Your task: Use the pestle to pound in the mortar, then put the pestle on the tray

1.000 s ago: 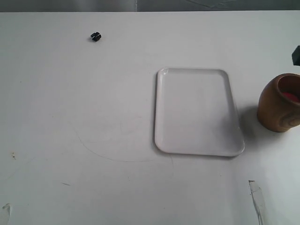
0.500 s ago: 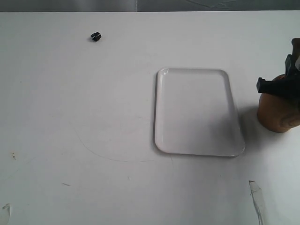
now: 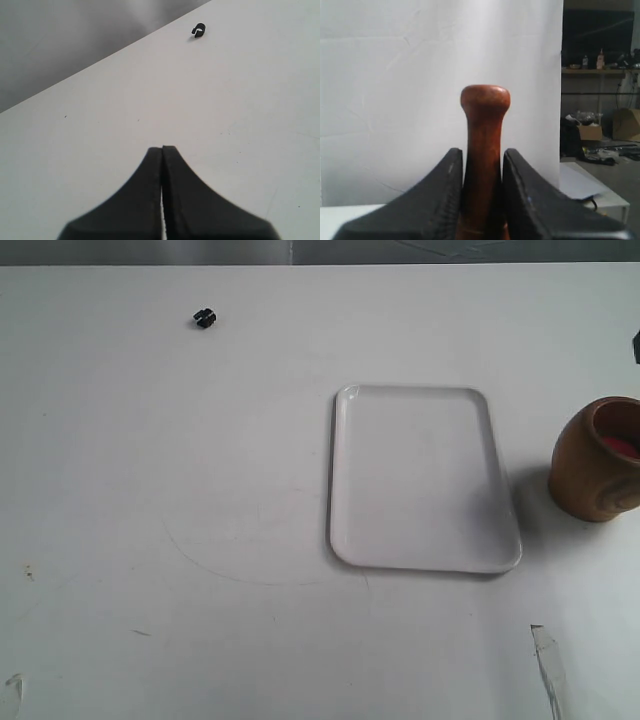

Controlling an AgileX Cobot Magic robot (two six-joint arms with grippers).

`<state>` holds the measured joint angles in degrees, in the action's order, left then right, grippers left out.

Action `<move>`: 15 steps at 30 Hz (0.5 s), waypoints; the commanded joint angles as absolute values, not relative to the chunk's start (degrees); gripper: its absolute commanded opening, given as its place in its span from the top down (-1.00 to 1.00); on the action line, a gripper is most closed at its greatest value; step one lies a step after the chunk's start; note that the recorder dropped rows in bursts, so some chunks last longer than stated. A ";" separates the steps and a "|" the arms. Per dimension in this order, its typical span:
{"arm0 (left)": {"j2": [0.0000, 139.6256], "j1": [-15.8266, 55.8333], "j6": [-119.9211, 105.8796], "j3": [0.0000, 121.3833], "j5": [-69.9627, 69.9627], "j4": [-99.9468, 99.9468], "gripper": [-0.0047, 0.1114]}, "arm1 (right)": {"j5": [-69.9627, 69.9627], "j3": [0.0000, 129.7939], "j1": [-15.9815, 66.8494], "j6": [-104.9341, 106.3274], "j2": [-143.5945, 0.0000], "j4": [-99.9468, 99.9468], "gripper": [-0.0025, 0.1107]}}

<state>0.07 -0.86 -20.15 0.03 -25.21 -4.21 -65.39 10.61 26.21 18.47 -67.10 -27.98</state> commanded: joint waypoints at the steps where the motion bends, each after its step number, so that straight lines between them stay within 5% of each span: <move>1: 0.00 -0.42 -19.68 0.00 -25.03 -3.79 0.92 | -63.98 10.78 26.11 19.73 -71.03 -28.81 0.96; 10: 0.00 -0.42 -19.68 0.00 -25.03 -3.79 0.92 | -69.96 11.31 26.11 12.58 -95.34 -28.74 0.96; 15: 0.00 -0.42 -19.68 0.00 -25.03 -3.79 0.92 | -69.96 13.36 26.11 13.13 -97.03 -26.96 0.96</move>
<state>0.07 -0.86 -20.15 0.03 -25.21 -4.21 -71.86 12.72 26.21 13.53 -97.12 -27.95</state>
